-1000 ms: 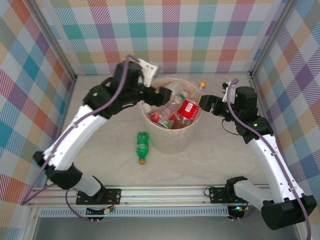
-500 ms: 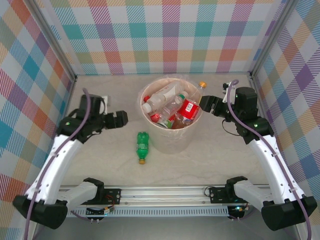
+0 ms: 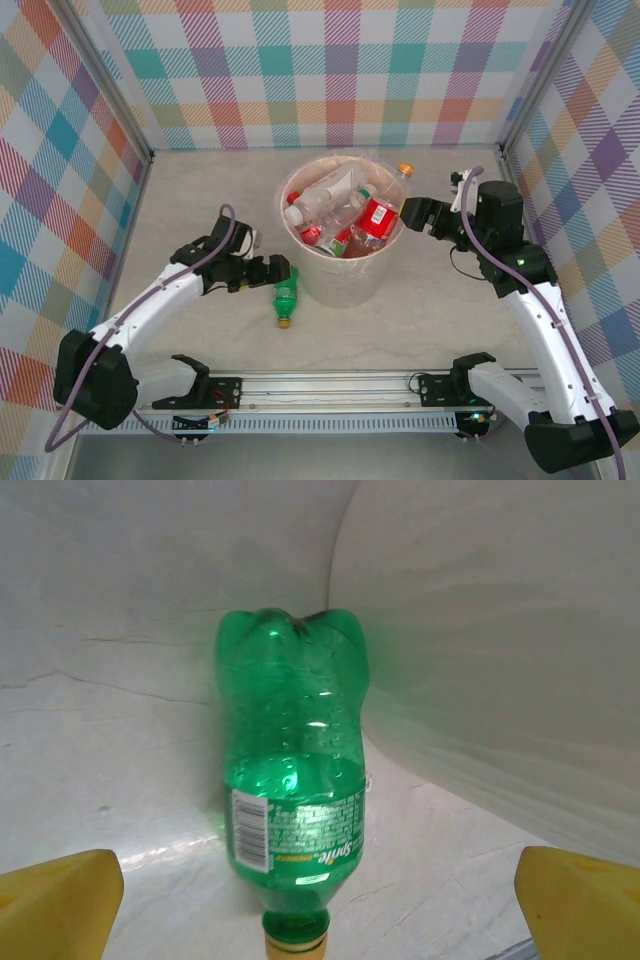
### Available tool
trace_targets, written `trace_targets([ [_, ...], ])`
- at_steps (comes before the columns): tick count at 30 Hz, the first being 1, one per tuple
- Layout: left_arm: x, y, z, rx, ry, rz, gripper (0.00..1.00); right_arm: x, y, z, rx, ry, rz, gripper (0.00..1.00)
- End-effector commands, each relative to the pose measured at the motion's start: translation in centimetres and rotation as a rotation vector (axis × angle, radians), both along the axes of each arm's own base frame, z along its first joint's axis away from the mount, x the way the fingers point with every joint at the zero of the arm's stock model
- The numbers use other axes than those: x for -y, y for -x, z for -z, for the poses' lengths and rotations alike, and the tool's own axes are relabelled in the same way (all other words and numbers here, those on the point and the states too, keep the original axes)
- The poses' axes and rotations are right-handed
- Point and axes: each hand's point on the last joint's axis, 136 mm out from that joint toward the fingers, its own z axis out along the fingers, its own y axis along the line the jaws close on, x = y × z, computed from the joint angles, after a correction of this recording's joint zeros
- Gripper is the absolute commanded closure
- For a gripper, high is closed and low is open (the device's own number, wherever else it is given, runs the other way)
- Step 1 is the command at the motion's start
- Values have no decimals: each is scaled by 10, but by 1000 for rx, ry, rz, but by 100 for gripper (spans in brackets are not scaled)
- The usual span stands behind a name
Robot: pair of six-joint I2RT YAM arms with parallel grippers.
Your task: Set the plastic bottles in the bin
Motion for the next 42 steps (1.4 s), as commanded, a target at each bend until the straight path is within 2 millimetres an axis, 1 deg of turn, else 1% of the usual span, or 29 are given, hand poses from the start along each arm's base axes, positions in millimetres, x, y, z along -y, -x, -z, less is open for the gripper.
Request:
trace_targets([
  [1, 14, 0, 12, -17, 20, 7, 0, -2, 12, -13, 41, -18, -23, 16],
  [6, 23, 4, 36, -63, -15, 27, 0, 5, 18, -13, 52, -9, 8, 15],
  [11, 33, 9, 53, -94, -35, 52, 4, 9, 20, -11, 52, -5, 29, 15],
  [15, 30, 10, 64, -111, -62, 44, 8, 10, 20, -10, 49, 1, 29, 15],
  [19, 23, 12, 76, -122, -99, 37, 16, 10, 19, -7, 44, 6, 30, 15],
  [22, 20, 12, 79, -126, -124, 34, 23, 10, 19, -7, 42, 6, 27, 15],
  [25, 14, 10, 76, -109, -158, 34, 29, 11, 21, -9, 48, 11, 31, 15],
  [28, 7, 6, 68, -80, -196, 33, 31, 13, 21, -9, 51, 19, 38, 16],
  [33, 1, 4, 58, -56, -223, 45, 39, 13, 19, -7, 50, 21, 40, 16],
  [34, -2, 4, 55, -50, -237, 55, 40, 13, 19, -8, 50, 22, 39, 16],
  [37, -21, 0, 40, -11, -285, 37, 39, 13, 19, -10, 59, 34, 37, 16],
  [42, -48, -9, 4, 61, -286, -9, 40, 12, 19, -14, 68, 41, 29, 16],
])
